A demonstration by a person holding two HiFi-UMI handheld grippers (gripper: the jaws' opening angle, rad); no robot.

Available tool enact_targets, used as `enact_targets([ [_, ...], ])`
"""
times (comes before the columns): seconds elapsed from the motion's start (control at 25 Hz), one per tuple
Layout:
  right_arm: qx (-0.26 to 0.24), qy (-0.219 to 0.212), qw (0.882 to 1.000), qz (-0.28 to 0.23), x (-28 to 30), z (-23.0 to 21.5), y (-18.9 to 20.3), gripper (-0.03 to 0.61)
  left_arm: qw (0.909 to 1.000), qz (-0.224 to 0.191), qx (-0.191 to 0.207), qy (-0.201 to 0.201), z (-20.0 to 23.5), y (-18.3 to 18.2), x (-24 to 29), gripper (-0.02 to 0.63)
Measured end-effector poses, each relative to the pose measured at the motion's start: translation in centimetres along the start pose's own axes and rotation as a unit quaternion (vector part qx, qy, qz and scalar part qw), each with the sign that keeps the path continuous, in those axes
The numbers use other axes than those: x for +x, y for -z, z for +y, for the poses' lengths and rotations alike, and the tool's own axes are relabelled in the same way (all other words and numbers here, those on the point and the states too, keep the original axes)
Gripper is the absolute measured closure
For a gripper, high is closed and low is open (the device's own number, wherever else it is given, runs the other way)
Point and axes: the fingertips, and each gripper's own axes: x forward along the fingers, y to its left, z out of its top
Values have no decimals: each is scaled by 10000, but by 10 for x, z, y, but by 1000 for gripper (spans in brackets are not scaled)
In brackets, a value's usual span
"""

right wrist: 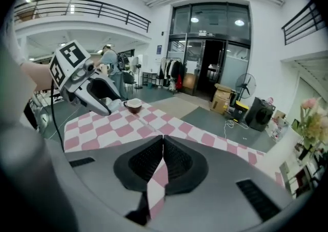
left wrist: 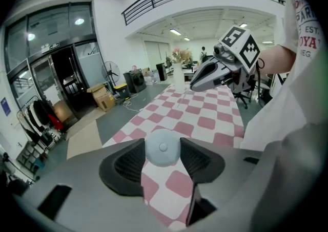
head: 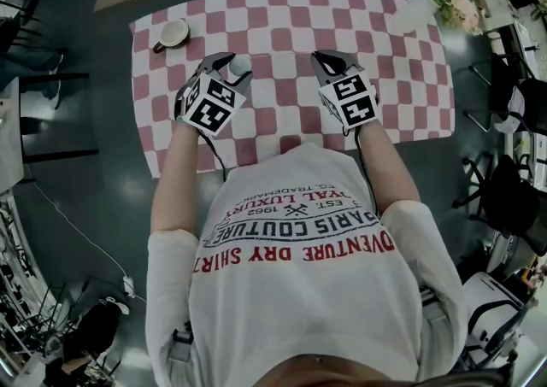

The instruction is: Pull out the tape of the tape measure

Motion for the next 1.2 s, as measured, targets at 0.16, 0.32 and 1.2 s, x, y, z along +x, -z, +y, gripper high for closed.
enact_targets([
  [0.16,312,64,9995,-57,-6,-9,-1,546,9997,-174,-162,-54,7,2,-13,383],
  [0.32,314,139,9992,-193,-9,-5,-4,546,9997,-83,-154,-156,5,7,-13,383],
  [1.2,1417,1021,9846,91,-22,-53,33,546,9939,-200,-946,-528,22,28,-22,383],
])
